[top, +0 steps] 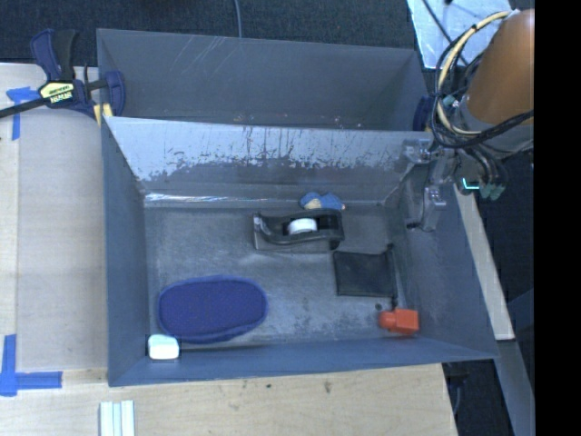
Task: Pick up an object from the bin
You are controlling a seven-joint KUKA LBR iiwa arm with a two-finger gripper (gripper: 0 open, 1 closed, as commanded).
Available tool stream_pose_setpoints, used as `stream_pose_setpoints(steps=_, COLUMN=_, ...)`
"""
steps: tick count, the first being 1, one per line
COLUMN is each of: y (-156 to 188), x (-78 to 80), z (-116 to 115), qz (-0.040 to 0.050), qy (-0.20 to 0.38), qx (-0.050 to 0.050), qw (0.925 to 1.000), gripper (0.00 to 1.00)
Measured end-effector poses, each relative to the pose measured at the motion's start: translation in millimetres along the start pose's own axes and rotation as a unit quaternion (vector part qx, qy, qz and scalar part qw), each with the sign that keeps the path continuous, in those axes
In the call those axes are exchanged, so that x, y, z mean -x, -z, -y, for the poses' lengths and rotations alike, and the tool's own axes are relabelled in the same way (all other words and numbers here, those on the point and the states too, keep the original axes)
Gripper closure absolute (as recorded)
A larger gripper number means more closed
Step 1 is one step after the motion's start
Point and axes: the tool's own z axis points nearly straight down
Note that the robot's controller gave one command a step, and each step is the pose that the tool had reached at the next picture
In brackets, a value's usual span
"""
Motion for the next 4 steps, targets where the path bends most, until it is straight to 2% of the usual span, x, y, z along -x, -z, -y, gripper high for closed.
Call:
stream_pose_setpoints(steps=1, y=-137, x=-76.1, z=-9, qz=-0.0007, qy=-0.089, qx=0.0, qw=0.996, gripper=0.0)
stream_pose_setpoints(steps=2, y=-102, x=-95.7, z=-28, qz=0.0025, qy=-0.149, qx=0.0, qw=0.9888, gripper=0.0)
stream_pose_setpoints(steps=3, y=-91, x=-106.0, z=-21, qz=0.0014, qy=-0.245, qx=0.0, qw=0.9695, gripper=0.0)
stream_pose_setpoints(steps=4, y=-133, x=-103.7, z=-17, qz=0.002, qy=-0.324, qx=0.0, qw=0.946, gripper=0.0)
